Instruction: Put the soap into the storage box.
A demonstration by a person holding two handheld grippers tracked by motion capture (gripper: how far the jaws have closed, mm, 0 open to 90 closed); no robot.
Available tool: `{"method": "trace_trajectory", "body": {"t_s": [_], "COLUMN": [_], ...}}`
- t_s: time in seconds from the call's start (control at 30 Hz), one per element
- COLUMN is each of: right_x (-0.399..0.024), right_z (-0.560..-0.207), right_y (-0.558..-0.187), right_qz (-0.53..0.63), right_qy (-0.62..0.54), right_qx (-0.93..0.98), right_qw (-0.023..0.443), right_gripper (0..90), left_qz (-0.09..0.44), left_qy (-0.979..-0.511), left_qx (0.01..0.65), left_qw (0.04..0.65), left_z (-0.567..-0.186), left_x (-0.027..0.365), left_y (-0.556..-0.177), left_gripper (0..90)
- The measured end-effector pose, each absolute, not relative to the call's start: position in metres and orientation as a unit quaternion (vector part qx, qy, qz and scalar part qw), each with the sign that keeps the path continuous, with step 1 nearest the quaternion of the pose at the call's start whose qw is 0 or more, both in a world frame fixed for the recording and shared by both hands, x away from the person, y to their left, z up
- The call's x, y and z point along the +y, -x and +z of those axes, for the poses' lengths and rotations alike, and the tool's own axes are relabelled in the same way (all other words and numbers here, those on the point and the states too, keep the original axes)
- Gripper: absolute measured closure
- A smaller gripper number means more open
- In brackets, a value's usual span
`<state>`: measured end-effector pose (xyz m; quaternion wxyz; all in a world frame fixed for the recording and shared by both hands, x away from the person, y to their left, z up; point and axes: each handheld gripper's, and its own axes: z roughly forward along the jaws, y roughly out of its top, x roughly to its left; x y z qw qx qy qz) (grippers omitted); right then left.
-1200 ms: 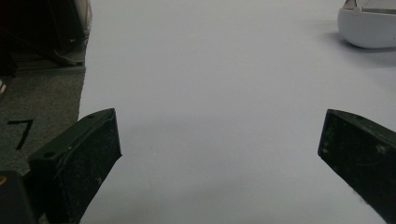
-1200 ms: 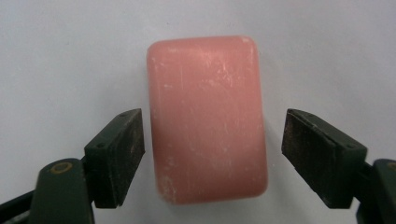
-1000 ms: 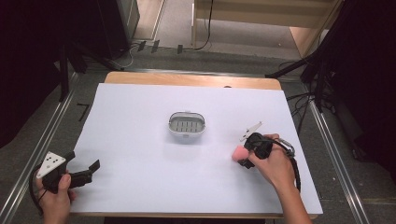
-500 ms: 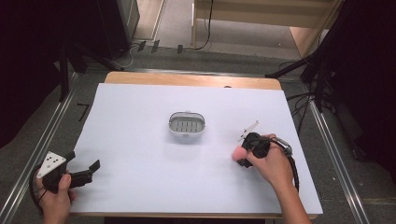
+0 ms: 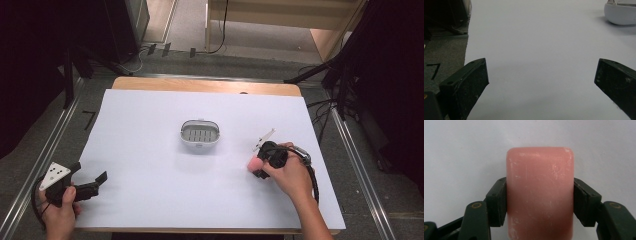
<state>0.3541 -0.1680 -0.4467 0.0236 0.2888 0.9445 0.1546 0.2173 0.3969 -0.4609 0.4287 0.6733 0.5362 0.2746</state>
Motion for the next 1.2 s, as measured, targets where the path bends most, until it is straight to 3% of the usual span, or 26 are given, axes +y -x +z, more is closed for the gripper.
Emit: {"method": "trace_trajectory", "body": {"t_s": [1.2], "right_x": [-0.104], "right_z": [-0.401], "right_y": [-0.389], "right_qz": [0.169], "right_qy": [-0.185], "right_qx": [0.968], "right_qw": [0.032], "right_gripper": [38.7], "left_qz": [0.266], "left_qy": [-0.675], "left_qx": [0.536], "left_qw": [0.432], "left_z": [-0.461], "left_x": [0.398], "left_y": [-0.218], "left_gripper": [0.0]}}
